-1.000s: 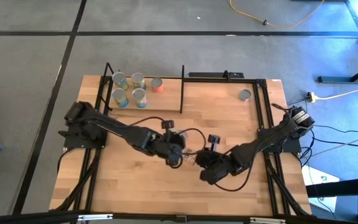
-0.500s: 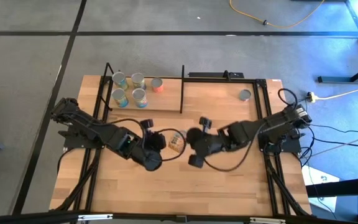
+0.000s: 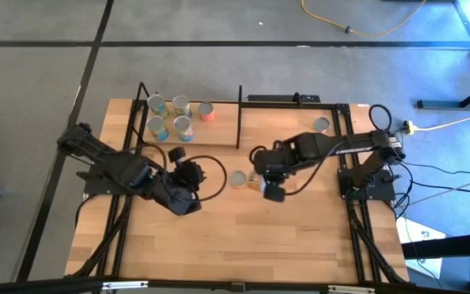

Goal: Pick and place cans onto a shelf

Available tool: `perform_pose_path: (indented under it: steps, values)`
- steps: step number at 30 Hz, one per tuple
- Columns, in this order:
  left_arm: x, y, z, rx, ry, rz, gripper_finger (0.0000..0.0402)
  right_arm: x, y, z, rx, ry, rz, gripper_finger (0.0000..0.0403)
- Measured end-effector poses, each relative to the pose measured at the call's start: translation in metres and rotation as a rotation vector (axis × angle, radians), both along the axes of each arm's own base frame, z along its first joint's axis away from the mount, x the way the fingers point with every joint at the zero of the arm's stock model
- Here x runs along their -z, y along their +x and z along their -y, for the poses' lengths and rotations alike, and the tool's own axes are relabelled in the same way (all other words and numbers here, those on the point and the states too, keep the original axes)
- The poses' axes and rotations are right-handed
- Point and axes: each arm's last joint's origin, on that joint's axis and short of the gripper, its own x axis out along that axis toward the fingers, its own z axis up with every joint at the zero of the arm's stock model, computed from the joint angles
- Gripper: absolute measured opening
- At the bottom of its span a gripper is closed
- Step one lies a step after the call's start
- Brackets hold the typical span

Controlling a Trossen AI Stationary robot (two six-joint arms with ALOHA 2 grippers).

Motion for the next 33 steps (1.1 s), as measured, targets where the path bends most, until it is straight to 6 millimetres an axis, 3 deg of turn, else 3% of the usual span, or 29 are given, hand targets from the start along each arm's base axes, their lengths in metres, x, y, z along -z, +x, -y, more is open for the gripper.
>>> perform_pose_path:
  steps: [7,11,23,33]
  values:
    - [0.000,0.002,-0.006,-0.004,-0.024,-0.014,0.0055,0.007,-0.015,0.006,-0.036,0.080,-0.209,0.0011]
    - [0.000,0.003,-0.009,0.001,-0.055,-0.026,0.0055,0.019,-0.010,0.005,-0.041,0.126,-0.301,0.0011]
    - [0.000,0.003,-0.007,0.013,-0.065,-0.024,0.0055,0.102,0.032,-0.008,-0.239,0.132,-0.573,0.0011]
    - [0.000,0.003,-0.007,0.015,-0.063,-0.026,0.0055,0.163,0.050,-0.025,-0.388,0.127,-0.705,0.0011]
